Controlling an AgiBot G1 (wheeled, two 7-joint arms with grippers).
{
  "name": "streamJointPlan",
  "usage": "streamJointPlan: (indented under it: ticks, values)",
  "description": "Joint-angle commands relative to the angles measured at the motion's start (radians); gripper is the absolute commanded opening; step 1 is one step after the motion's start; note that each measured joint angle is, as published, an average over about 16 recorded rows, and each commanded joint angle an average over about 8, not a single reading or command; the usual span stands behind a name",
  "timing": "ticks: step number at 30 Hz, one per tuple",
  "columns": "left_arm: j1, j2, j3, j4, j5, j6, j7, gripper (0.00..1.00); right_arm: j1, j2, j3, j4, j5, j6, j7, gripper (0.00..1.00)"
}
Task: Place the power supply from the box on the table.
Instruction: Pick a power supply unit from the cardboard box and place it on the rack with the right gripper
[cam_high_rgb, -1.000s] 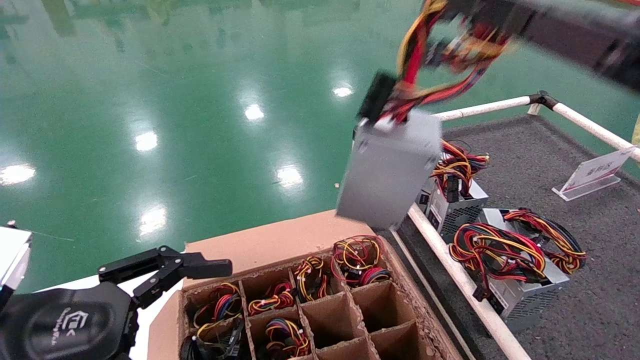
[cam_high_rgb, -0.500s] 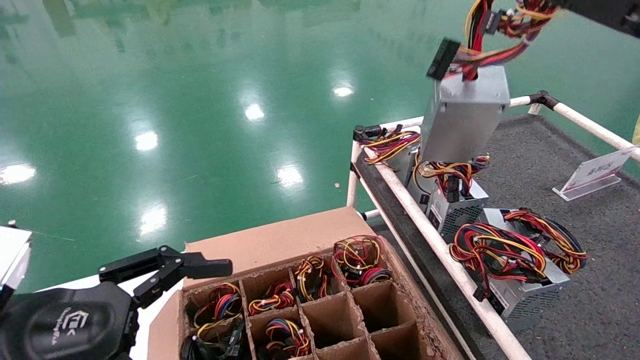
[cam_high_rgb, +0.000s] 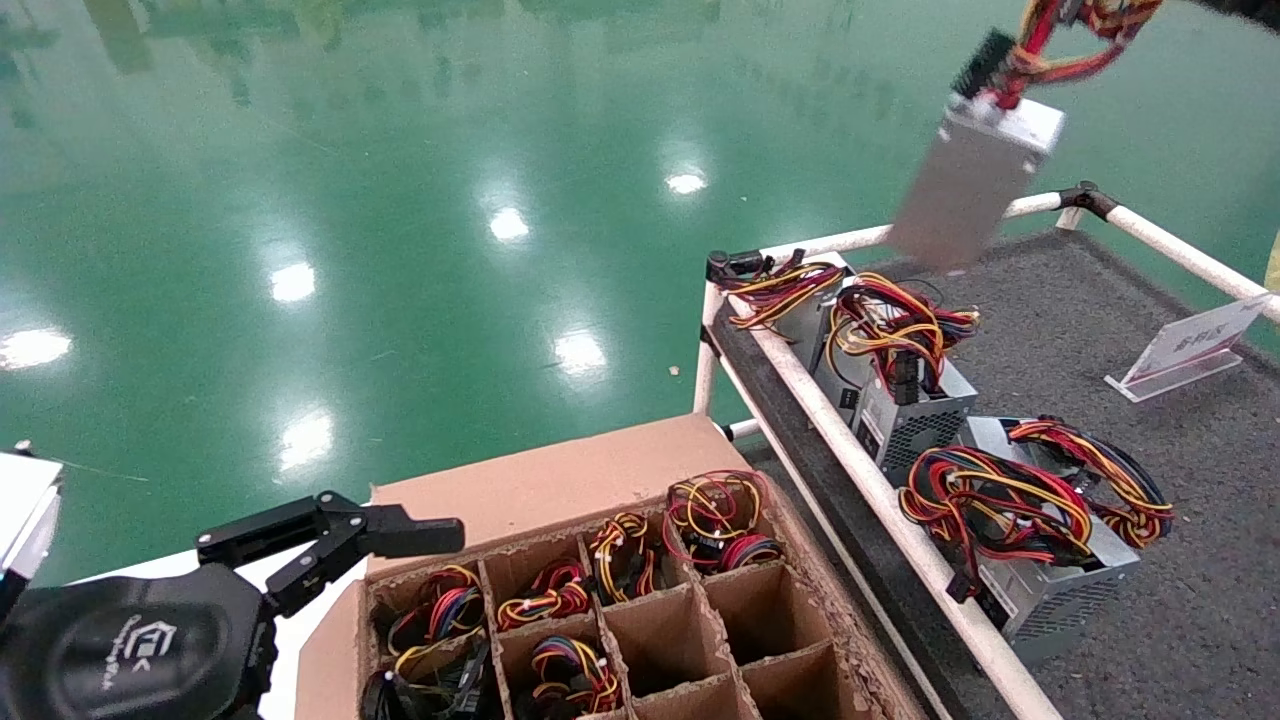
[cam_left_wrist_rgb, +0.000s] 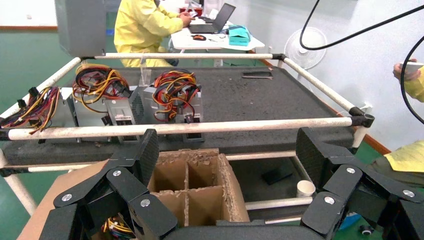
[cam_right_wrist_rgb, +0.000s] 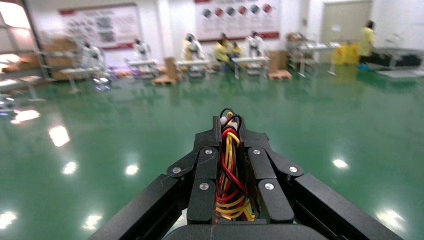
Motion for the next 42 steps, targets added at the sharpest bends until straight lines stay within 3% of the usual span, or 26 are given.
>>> streamJointPlan:
  ticks: [1, 14, 42]
  values:
    - [0.000, 0.000, 0.000, 0.000, 0.000, 0.000, 0.000, 1.00, 0.018, -0.013, -0.006, -0.041, -0.015, 0.030, -0.027, 0.00]
    - [0.000, 0.000, 0.000, 0.000, 0.000, 0.000, 0.000, 1.00, 0.069, -0.056, -0.031, -0.199, -0.071, 0.253, -0.185, 0.00]
    - [0.000, 0.000, 0.000, 0.000, 0.000, 0.000, 0.000, 1.00, -0.056, -0.166, -0.042, -0.254, -0.087, 0.387, -0.327, 0.00]
